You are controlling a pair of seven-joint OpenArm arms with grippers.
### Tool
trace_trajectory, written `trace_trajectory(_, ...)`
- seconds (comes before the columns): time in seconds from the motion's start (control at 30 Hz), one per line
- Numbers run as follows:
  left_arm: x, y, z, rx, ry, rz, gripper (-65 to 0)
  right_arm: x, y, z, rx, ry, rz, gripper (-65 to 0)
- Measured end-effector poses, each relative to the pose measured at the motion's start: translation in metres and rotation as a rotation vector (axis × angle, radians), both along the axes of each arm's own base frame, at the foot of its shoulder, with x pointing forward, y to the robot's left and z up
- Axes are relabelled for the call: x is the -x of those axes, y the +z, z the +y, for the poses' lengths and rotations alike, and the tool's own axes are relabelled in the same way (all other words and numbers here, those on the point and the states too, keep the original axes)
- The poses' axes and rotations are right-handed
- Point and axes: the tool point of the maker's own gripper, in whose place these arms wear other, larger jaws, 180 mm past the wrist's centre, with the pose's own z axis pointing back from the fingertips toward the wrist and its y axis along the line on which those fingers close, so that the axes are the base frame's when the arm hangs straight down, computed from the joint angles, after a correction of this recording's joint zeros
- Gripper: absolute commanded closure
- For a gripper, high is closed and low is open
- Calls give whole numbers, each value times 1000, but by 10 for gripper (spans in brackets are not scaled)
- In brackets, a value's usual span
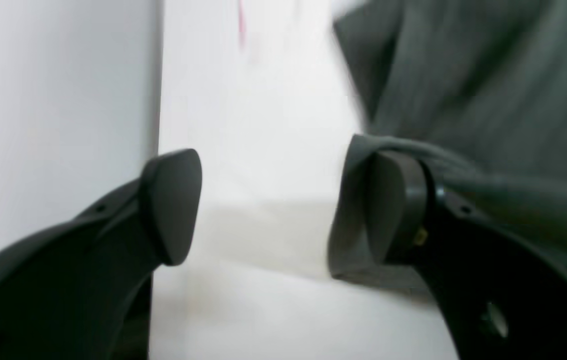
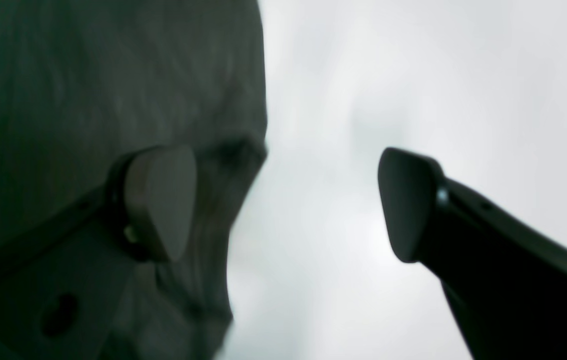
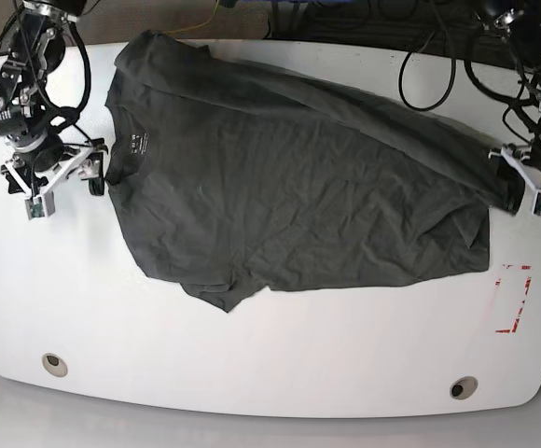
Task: Layout the t-shirt on the table in an organized manner, then fold the t-shirt properly
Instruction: 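Move both grippers onto the shirt body and grasp cloth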
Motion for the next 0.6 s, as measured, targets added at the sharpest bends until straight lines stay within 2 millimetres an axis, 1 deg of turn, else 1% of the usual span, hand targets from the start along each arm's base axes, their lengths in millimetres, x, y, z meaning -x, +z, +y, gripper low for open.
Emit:
trace_trajectory(0.07,-9,7,-5,8,-16,-33,-467,-10,-2,6,-26,-1,-6,-548)
trace_trajectory(0.1,-11,10,-4,-4,-13,-36,-467,-15,-3,10,-39,10,-7,-548)
trace_trajectory(0.2,-7,9,4,-59,10,-7,-472,-26,-4,17,-60,23,-14,-548)
trace_trajectory(0.3,4,0,15,-103,47,52,-474,-31,-3,19,-67,28,-20,-548)
trace_trajectory(0.43,19,-9,19,-93,52,77,-474,-30,-5,20,-68,29,-14,-548)
trace_trajectory(0.57,48,-21,38,-109,112,143,-475,-27,-8,18,-62,25,3,-548)
trace_trajectory(0.6,51,-22,41,-111,122,151,-475,-27,-9,18,-63,25,3,-548)
